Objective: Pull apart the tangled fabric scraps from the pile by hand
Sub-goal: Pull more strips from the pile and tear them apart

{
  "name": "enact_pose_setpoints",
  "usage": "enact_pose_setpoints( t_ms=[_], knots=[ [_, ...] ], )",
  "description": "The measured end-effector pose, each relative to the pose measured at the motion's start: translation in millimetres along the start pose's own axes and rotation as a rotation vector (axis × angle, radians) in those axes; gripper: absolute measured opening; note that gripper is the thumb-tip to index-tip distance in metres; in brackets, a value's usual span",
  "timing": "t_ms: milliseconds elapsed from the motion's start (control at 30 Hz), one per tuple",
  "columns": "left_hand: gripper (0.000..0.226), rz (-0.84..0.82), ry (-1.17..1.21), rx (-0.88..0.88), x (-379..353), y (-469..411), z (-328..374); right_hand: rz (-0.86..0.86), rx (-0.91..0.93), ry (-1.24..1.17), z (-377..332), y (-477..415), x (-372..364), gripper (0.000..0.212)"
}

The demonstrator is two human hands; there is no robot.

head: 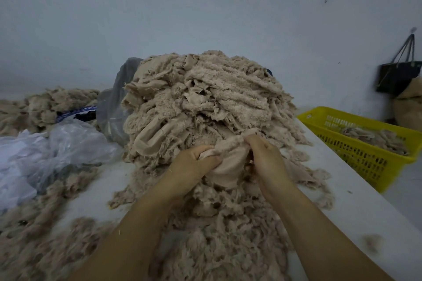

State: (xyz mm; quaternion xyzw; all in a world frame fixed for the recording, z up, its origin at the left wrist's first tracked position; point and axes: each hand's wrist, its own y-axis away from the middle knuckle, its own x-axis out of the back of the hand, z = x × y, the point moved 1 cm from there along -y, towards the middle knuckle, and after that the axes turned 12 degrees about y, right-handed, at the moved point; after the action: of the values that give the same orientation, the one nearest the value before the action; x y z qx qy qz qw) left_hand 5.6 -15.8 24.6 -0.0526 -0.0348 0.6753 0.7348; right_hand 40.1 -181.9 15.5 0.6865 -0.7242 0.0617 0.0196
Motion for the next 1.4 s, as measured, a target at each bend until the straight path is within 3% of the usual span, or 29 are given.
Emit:
enact_pose_setpoints(
  t_ms=[67,133,233,300,400,433,533,633,767,833,933,967,1000,1033,1100,1167,1233,1300,1400],
  knots=[
    [0.034,-0.07,-0.022,0.003,3,2,1,0.122,-0.059,0.043,3,-1,3,0.043],
    [0.032,-0.085,0.019,-0.006,6,4,6,0.29,-0.18,-0.065,5,-8,19,0.036],
    [0.025,0.113,0.382,-0.035,19,0,9,0.408,-0.23,-0.114,6,-13,48,0.032],
    [0.028,0.195,0.626,0.024,24,-5,7,0.257,-0.093,0.0,5,-11,41,0.035],
    [0.018,0.166,0.904,0.059,20,-9,2,-0.078,0.129,0.341,-3,5,7,0.05],
    [0.009,0.145,0.992,0.044,20,-10,2,-0.137,0.208,0.422,-5,10,-2,0.055],
    [0.022,0.068,1.1,-0.013,20,-11,1,-0.244,0.338,0.447,-4,23,-19,0.047],
    [0.033,-0.078,0.838,0.026,6,-8,0,-0.188,0.43,0.552,-1,20,-30,0.059],
    [0.045,-0.226,0.572,0.085,-9,-3,-1,0.083,0.493,0.703,5,6,-18,0.022],
    [0.041,-0.197,0.461,0.123,-12,-2,-3,0.071,0.334,0.387,7,1,-5,0.012],
    [0.025,-0.13,0.308,0.166,-14,-1,-11,0.12,0.189,-0.609,-11,-8,35,0.038],
    [0.02,-0.113,0.243,0.157,-14,0,-13,0.19,0.14,-0.868,-10,-13,48,0.051],
    [0.018,-0.105,0.156,0.136,-13,0,-16,0.265,0.057,-0.94,-5,-17,57,0.061],
    [0.019,-0.111,0.069,0.115,-12,-1,-19,0.335,-0.033,-0.801,0,-19,61,0.06],
    [0.022,-0.208,-0.134,0.086,-11,0,-22,0.381,-0.098,-0.036,14,-21,56,0.04],
    [0.024,-0.381,-0.35,0.082,-14,3,-23,0.201,0.018,0.687,26,-23,45,0.026],
    [0.022,-0.48,-0.468,0.08,-15,4,-26,-0.046,0.056,1.069,32,-23,35,0.019],
    [0.039,-0.464,-0.518,0.033,-11,1,-31,-0.127,0.098,1.114,31,-22,29,0.015],
    [0.053,-0.344,-0.53,0.046,1,-2,-30,-0.054,0.109,0.485,19,-12,26,0.023]
  ],
)
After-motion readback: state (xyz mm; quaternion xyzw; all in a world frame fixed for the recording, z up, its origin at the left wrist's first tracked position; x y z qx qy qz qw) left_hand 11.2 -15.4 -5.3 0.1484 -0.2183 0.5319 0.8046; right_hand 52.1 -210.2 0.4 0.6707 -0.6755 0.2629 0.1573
